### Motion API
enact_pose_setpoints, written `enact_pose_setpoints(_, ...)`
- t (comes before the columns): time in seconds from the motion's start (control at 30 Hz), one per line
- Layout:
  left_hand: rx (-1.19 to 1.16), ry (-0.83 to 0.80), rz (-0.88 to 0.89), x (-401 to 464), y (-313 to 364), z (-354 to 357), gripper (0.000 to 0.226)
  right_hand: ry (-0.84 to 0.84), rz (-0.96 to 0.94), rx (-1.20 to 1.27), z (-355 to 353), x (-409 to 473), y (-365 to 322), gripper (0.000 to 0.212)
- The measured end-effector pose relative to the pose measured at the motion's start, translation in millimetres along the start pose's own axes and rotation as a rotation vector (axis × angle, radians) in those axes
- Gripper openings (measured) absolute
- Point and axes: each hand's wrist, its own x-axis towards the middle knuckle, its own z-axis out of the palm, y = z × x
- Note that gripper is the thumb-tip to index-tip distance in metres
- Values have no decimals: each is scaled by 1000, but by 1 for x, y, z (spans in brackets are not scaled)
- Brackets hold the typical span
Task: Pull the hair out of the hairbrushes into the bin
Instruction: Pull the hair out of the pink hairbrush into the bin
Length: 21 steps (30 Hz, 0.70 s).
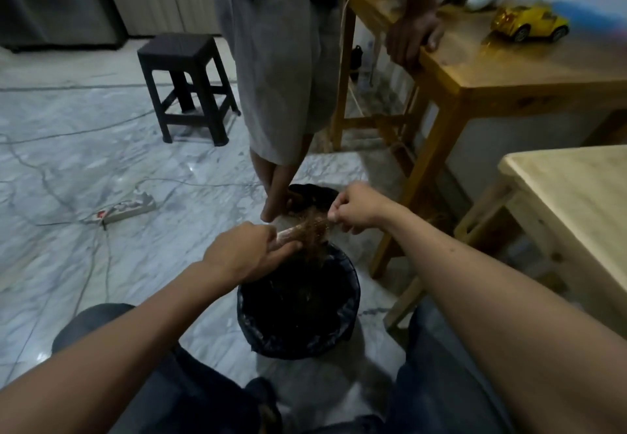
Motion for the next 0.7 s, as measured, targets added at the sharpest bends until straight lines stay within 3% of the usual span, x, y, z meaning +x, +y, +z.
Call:
enact_pose_setpoints(0.2,31,-124,-120,-9,-42,23,66,223,237,-107,3,13,20,20)
enact_pose_setpoints(0.3,-6,-121,-220,-10,-63,25,68,225,333,-171,-3,16,40,20)
enact_pose_setpoints(0.4,-25,-102,-220,-3,-61,25,68,72,283,-32,14,29,42,22)
enact_pose_setpoints(0.53,-10,-94,-174,8,-43,27,65,-355,161,387,43,35,16,61)
enact_pose_setpoints(0.6,2,-85,-171,10,-39,28,63,-406,98,342,55,41,11,48)
enact_pose_setpoints(0.67,-1,-88,-183,10,-43,28,64,-301,78,249,62,46,13,11)
enact_pose_setpoints(0.7,-11,-89,-192,10,-46,28,64,-229,90,227,62,50,17,7)
